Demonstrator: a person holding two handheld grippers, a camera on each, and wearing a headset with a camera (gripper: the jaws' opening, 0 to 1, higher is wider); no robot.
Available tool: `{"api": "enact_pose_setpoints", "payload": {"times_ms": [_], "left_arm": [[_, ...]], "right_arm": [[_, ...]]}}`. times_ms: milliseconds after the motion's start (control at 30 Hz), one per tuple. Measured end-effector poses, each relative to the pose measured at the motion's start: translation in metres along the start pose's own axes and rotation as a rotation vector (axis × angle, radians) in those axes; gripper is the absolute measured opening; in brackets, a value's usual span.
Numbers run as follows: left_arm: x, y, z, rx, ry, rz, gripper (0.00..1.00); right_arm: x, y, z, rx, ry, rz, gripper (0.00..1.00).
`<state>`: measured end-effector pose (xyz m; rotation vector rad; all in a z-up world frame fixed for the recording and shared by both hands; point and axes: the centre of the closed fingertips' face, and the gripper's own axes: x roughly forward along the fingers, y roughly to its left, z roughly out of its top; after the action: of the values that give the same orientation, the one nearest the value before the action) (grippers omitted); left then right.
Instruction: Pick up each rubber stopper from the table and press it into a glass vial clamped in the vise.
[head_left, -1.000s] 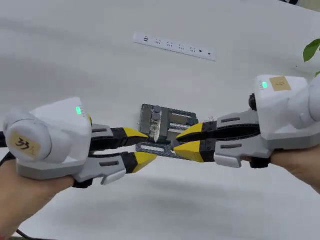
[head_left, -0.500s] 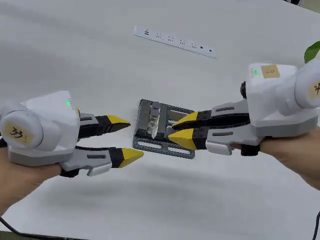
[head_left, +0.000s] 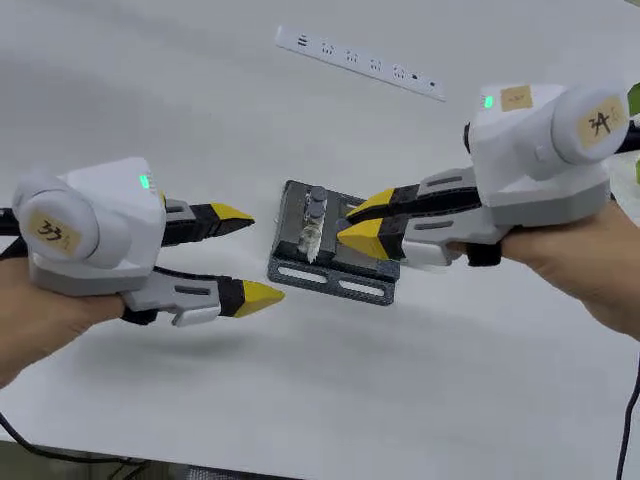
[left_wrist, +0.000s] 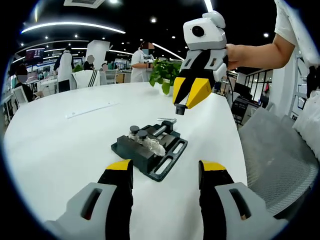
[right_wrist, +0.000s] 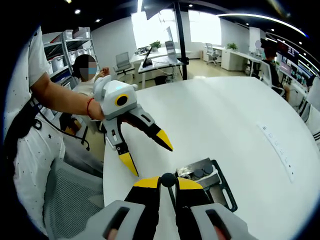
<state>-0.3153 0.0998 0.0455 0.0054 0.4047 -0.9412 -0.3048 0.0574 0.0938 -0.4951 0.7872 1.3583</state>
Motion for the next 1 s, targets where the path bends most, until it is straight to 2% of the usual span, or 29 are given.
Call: {"api": "enact_pose_setpoints", "payload": {"times_ms": [400,733,1000], "left_arm": [[0.008,0.009,-0.011,-0.013,-0.002,-0.014,0.57],[0.01,0.011,-0.012,-0.024,-0.017,-0.018,0.63],[0.011,0.013,-0.013,-0.033,-0.022,-0.023,0.65]], "right_arm": [[0.019,-0.018,-0.007,-0.005,0.064,-0.011,0.06],[0.033,-0.026,-0.014,-0.029,0.109,-0.017,0.06],[0.044,-0.031,-0.017,-0.034,0.119,-0.024,0.06]]}}
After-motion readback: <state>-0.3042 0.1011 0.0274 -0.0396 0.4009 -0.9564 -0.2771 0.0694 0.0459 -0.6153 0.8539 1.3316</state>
